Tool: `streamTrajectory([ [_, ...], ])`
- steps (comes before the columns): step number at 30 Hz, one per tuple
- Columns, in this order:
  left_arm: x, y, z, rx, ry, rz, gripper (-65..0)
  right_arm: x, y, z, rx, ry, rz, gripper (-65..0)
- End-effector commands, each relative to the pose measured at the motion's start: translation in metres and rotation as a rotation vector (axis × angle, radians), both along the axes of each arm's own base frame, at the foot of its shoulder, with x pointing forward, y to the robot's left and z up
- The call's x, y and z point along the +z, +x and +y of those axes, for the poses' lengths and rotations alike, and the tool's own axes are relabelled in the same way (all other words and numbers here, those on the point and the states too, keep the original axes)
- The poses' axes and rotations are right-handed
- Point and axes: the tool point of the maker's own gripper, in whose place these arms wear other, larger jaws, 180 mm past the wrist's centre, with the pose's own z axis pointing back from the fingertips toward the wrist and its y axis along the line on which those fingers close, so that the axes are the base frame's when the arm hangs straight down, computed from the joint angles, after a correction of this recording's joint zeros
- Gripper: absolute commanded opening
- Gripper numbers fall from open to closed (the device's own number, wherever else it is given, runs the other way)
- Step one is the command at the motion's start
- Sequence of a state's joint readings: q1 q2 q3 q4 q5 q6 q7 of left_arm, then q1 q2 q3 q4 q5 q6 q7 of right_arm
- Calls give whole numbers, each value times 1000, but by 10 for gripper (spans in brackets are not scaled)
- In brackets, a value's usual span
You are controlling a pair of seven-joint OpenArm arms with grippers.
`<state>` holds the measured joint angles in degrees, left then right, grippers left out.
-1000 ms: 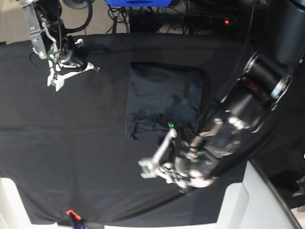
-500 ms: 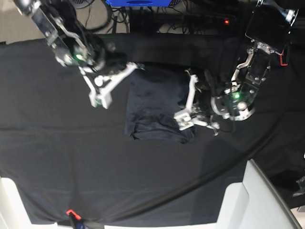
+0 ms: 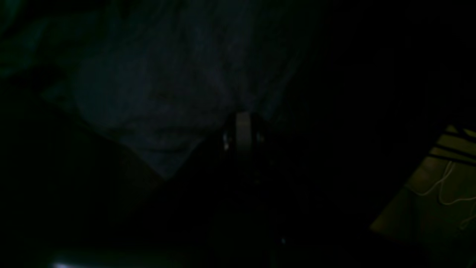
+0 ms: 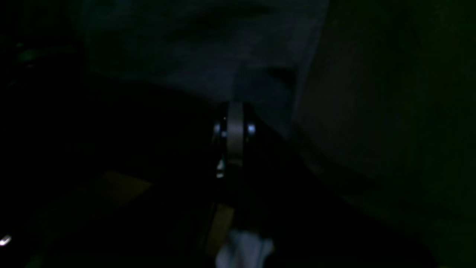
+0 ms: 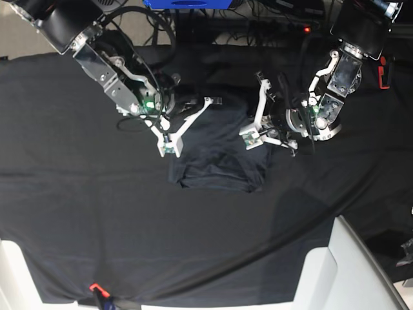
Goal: Fold the T-shirt properly
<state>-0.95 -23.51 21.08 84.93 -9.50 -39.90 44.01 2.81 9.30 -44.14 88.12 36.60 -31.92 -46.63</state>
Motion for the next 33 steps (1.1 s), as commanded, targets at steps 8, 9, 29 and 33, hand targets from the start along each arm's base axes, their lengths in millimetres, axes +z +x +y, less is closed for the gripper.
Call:
streamTrajectory([
  [8, -4, 0, 7, 23, -29, -1, -650, -3, 3, 1, -3, 12, -38, -650],
  [9, -2, 2, 6, 23, -31, -7, -650, -5, 2, 0, -5, 6, -33, -650],
  [29, 61, -32, 66, 138, 1, -166, -650, 43, -46, -51, -74, 6, -83, -650],
  [33, 47, -93, 95, 188, 61, -50, -650, 34, -98, -65, -49, -16, 10, -650],
])
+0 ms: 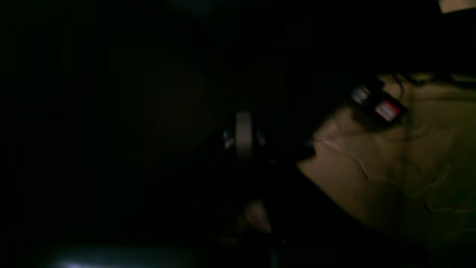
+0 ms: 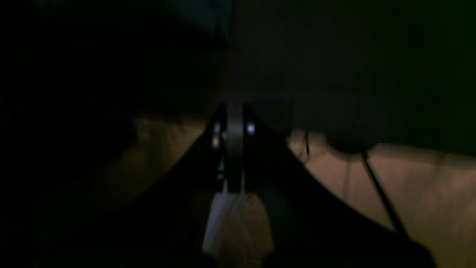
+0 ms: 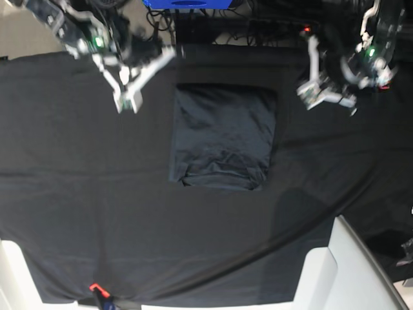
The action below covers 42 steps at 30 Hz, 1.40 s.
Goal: Fold the T-shirt properly
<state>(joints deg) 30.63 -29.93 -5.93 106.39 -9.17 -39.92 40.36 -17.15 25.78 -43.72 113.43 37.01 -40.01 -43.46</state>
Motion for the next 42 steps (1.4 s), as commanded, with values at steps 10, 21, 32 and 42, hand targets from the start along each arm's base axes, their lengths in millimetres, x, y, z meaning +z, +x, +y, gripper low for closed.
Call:
streamTrajectory([
  [10, -23, -144, 18, 163, -80, 194, -650, -30, -156, -36, 31, -102, 347, -650],
  [21, -148, -257, -25, 294, -109, 389, -650, -117, -198, -130, 215, -477, 363, -650],
  [32, -209, -248, -18, 328, -115, 493, -650, -204, -243, -214, 389, -576, 554, -648],
  [42, -224, -191, -12, 320, -88, 467, -650, -218, -222, -232, 380, -522, 325, -648],
])
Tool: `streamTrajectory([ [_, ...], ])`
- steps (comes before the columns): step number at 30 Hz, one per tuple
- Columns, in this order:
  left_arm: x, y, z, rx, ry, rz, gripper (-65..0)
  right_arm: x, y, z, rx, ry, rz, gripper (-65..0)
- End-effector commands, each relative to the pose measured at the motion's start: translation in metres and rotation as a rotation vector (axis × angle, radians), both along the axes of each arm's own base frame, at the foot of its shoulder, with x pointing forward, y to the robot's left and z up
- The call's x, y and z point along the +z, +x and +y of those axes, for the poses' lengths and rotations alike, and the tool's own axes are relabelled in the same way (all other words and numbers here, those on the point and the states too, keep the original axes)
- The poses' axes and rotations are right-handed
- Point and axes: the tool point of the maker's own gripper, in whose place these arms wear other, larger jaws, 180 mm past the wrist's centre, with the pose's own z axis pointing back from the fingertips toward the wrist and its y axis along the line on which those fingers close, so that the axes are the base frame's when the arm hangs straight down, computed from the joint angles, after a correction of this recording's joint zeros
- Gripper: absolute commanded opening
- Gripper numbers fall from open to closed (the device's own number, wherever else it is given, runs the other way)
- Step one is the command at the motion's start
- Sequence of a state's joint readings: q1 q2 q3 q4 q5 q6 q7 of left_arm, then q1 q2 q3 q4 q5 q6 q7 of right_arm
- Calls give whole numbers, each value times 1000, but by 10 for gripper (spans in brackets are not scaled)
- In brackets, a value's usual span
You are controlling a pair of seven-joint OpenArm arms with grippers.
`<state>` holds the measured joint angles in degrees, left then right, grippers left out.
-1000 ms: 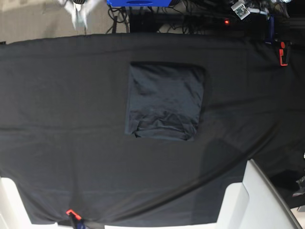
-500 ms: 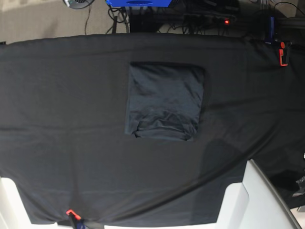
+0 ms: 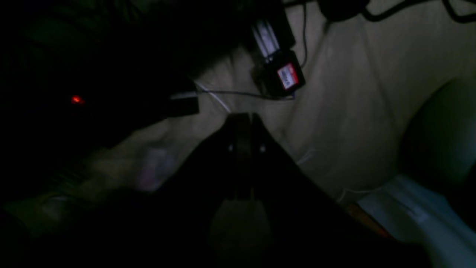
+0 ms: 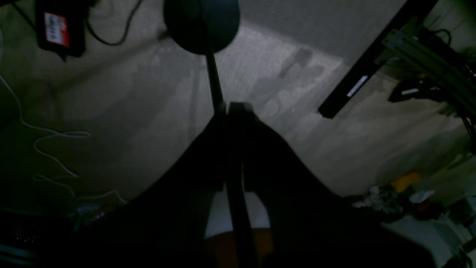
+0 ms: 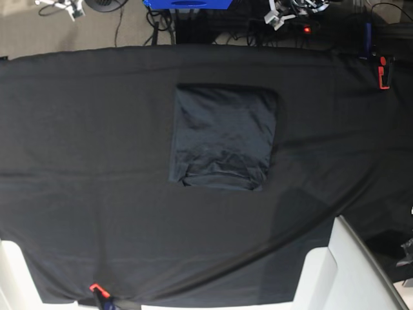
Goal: Fold the T-shirt properly
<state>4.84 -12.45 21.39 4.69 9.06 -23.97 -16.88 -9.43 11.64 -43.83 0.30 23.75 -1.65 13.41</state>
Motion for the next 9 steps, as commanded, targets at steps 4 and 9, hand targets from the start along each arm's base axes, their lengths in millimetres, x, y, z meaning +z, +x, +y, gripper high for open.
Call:
streamTrajectory([
  [4, 2, -7, 3, -15, -3, 10, -650, 3, -17, 0, -70, -3, 8, -648],
  [9, 1, 1, -2, -12, -12, -4, -650, -2, 6, 14, -189, 29, -69, -648],
])
